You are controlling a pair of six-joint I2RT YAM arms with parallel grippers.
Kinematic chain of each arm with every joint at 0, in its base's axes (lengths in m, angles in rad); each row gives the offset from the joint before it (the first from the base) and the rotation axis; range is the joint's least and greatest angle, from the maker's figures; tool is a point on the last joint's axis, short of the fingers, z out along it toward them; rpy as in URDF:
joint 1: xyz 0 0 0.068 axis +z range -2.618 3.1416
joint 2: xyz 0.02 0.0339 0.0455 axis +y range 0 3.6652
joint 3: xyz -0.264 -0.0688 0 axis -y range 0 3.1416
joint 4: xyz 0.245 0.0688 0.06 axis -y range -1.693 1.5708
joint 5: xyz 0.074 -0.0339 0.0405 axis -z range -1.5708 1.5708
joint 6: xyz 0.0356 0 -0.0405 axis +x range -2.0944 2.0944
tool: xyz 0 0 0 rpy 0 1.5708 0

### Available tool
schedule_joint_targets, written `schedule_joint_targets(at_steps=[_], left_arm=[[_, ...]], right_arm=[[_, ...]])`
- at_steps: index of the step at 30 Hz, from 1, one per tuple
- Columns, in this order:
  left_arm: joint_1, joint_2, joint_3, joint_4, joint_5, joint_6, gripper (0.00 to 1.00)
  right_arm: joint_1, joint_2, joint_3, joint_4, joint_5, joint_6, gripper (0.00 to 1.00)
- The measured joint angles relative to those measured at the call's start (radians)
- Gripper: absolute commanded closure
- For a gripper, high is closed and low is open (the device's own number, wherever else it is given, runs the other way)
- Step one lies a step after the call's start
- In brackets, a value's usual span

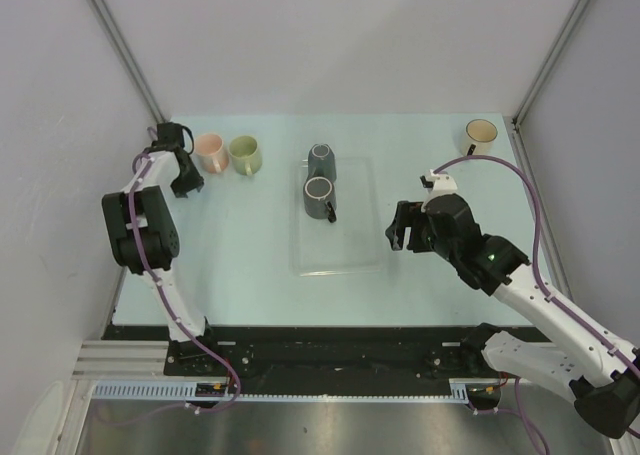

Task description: Turn the mug right side up

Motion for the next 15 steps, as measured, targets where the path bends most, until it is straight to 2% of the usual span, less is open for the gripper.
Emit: schedule_joint_targets(at_steps=[9,15], left_arm=[[0.015,-0.012,0.001,-0.001,0.000,-0.001,0.48],[0.015,-0.095,-0.017,-0.008,0.000,-0.005,0.44]], right_arm=[[-0.002,-0.001,0.000,0.000,-0.009,0.000,0.24],[-0.002,-0.006,0.000,0.001,-0.010,0.000,0.24]])
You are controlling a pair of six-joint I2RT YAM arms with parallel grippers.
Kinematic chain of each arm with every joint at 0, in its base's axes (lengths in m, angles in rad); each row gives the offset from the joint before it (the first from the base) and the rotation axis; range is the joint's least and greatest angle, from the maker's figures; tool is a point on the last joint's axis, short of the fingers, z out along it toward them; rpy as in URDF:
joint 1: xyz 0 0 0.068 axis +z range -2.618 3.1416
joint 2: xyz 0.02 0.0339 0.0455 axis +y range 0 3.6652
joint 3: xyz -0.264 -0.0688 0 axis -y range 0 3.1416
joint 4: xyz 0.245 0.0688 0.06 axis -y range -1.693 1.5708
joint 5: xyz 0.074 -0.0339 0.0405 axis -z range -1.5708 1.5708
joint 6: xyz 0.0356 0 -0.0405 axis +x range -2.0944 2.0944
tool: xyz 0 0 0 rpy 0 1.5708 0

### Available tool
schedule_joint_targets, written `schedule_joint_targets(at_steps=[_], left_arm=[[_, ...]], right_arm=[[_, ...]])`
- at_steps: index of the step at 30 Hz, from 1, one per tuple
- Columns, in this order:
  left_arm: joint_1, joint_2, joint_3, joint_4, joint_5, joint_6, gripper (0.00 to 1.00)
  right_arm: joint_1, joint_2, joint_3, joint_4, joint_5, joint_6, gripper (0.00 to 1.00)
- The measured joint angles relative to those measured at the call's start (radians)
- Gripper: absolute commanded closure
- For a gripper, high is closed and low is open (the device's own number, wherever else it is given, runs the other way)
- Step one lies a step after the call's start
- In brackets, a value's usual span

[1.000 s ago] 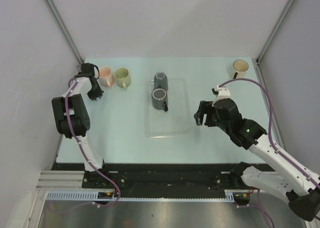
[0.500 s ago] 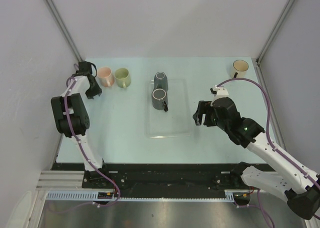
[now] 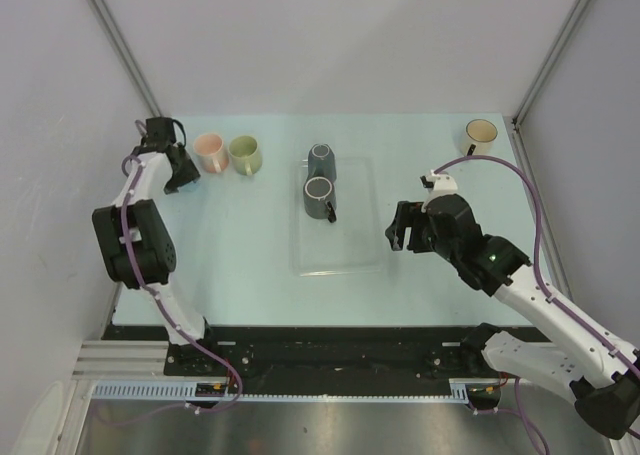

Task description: Turn the mug right side up

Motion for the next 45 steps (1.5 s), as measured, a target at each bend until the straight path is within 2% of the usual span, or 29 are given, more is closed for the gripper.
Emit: schedule_joint_targets(at_steps=[8,11,12,14,18,21,26,30,38,45], left_arm=[[-0.021,-0.310,-0.122,-0.003,0.000,-0.031,0.39],[-0.111,-0.479,-0.193,0.000,-0.034,-0.036,0.37],[-0.164,-0.531,-0.219,0.011,-0.062,-0.039,0.33],[-0.310,-0.628,-0.274,0.016,-0.119,-0.053,0.01],[-0.664,-0.777,-0.391,0.024,-0.271,-0.151,0.00],[-0.837,-0.840,-0.469,0.019,-0.345,-0.296,0.00],[-0.938,-0.928,-0.605,0.041,-0.368,-0.489,0.00],[-1.012,-0.937,-0.628,0.038,-0.370,-0.574,0.00],[-1.189,-1.000,-0.719,-0.034,-0.394,-0.677,0.00],[-1.203,-1.237,-0.813,-0.119,-0.416,-0.695,0.05]], right_arm=[[0.000,-0.008,0.000,0.011,-0.006,0.000,0.24],[0.003,-0.013,0.000,0.016,-0.008,0.000,0.24],[0.005,-0.013,0.000,0.017,-0.007,0.000,0.24],[0.011,-0.011,0.000,0.018,0.003,0.000,0.24],[0.043,-0.010,0.000,0.018,0.034,0.000,0.23],[0.083,-0.011,0.000,0.016,0.072,0.000,0.24],[0.138,0.001,0.000,0.029,0.122,-0.010,0.25],[0.142,0.085,0.000,0.092,0.109,-0.038,0.26],[0.146,0.439,0.065,0.224,0.065,-0.112,0.28],[0.146,0.670,0.243,0.308,0.023,-0.195,0.27]])
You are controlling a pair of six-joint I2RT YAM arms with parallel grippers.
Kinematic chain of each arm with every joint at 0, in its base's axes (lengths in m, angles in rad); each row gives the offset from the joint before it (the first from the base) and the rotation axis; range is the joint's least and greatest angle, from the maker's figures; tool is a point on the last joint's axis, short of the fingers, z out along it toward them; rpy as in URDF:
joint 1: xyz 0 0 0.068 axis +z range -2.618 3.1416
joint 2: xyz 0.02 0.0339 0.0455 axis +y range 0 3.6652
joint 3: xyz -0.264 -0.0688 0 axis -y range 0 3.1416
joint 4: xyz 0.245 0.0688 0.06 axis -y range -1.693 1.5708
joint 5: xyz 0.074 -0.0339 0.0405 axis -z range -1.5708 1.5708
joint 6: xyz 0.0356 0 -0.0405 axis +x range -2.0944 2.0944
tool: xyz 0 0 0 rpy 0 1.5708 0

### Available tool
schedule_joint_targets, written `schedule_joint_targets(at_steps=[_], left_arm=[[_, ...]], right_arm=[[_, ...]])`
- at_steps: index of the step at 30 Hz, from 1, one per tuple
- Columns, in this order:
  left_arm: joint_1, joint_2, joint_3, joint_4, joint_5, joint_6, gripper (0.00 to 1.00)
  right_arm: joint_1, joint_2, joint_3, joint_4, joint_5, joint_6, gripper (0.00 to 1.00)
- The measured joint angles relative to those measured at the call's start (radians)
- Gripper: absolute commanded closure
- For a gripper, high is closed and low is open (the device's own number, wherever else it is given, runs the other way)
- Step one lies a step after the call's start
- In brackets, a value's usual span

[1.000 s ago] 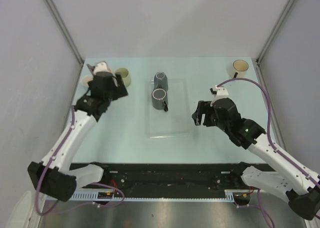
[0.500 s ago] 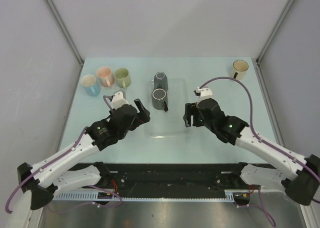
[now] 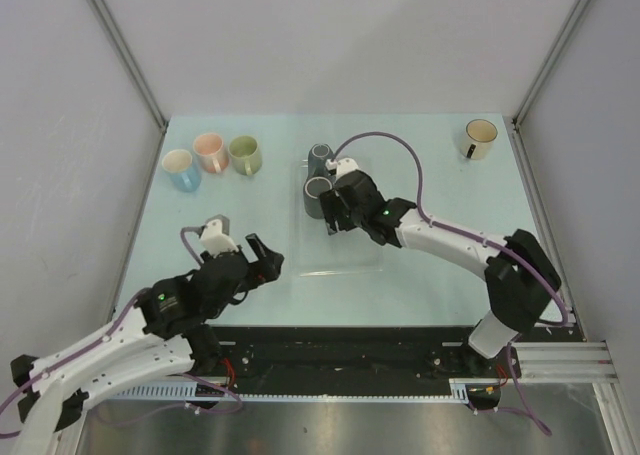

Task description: Turn the mug right side up

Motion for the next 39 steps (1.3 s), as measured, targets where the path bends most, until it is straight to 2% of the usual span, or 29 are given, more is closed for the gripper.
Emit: schedule_joint_targets(at_steps=[4,7,14,25,32,39], left_arm=[[0.000,-0.151,-0.040,-0.016,-0.019,0.000,0.07],[0.000,-0.199,-0.056,-0.023,-0.030,0.001,0.07],[-0.001,-0.190,-0.061,-0.037,-0.037,0.004,0.06],[-0.001,-0.155,-0.063,-0.037,-0.037,0.020,0.06],[-0.002,-0.172,-0.072,-0.037,-0.037,0.020,0.06],[-0.002,-0.171,-0.074,-0.037,-0.037,0.020,0.06]], right_arm=[[-0.003,0.113,0.116,0.018,-0.018,-0.047,0.26],[-0.012,0.196,0.208,-0.003,-0.034,-0.080,0.25],[-0.051,0.306,0.337,-0.088,-0.051,-0.119,0.26],[-0.064,0.435,0.452,-0.161,-0.055,-0.142,0.28],[-0.071,0.475,0.481,-0.177,-0.061,-0.153,0.32],[-0.082,0.496,0.504,-0.193,-0.072,-0.165,0.41]])
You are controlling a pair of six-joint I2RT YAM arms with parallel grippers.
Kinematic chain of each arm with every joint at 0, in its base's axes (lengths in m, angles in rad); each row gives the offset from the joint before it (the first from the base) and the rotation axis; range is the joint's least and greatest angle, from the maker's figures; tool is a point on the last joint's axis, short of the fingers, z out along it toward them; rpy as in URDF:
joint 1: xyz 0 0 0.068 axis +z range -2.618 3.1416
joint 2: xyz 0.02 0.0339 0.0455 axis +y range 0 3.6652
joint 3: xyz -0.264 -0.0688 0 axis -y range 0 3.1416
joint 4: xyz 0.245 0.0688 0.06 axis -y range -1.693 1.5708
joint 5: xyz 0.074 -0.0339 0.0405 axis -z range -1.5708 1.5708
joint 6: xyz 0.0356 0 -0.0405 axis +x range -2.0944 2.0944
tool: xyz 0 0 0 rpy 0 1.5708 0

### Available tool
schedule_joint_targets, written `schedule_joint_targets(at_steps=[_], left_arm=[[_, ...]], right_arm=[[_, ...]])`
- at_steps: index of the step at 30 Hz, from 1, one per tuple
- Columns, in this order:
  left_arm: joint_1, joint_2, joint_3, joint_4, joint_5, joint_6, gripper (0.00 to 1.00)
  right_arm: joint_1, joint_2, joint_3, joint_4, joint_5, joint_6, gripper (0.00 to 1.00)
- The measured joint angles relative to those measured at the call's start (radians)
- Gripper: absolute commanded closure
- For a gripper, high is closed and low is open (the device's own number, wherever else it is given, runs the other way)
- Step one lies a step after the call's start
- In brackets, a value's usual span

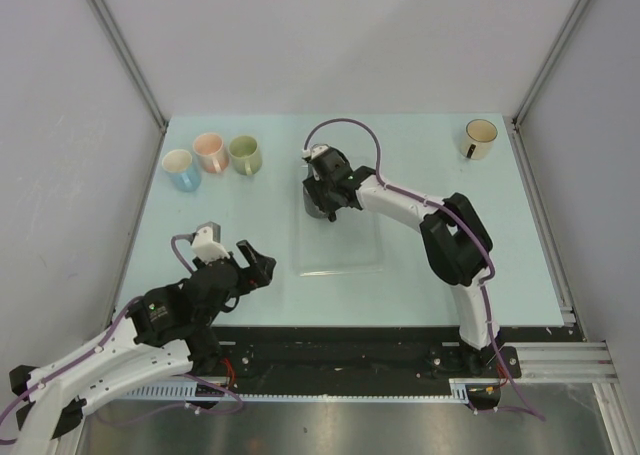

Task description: Turn the mug right side up

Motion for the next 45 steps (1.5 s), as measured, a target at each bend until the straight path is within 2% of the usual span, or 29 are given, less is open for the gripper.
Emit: schedule_joint_targets(at_steps=[21,27,28,31,45], left_arm=[[0.000,0.006,-0.011,0.004,0.000,0.000,0.06],[0.000,0.005,-0.012,0.005,0.000,0.000,0.07],[0.000,0.005,-0.012,0.005,0.000,0.000,0.07],[0.000,0.003,-0.013,0.005,0.000,0.000,0.07],[0.000,-0.002,-0.013,0.009,0.001,0.000,0.07]], right_arm=[[-0.003,0.042,0.046,-0.020,-0.037,-0.034,0.67],[-0.003,0.051,0.057,-0.031,-0.038,-0.033,0.82],[-0.003,0.053,0.058,-0.032,-0.037,-0.033,0.90],[-0.002,0.055,0.068,-0.039,-0.039,-0.031,1.00],[0.019,0.036,0.070,-0.084,0.039,-0.012,1.00]])
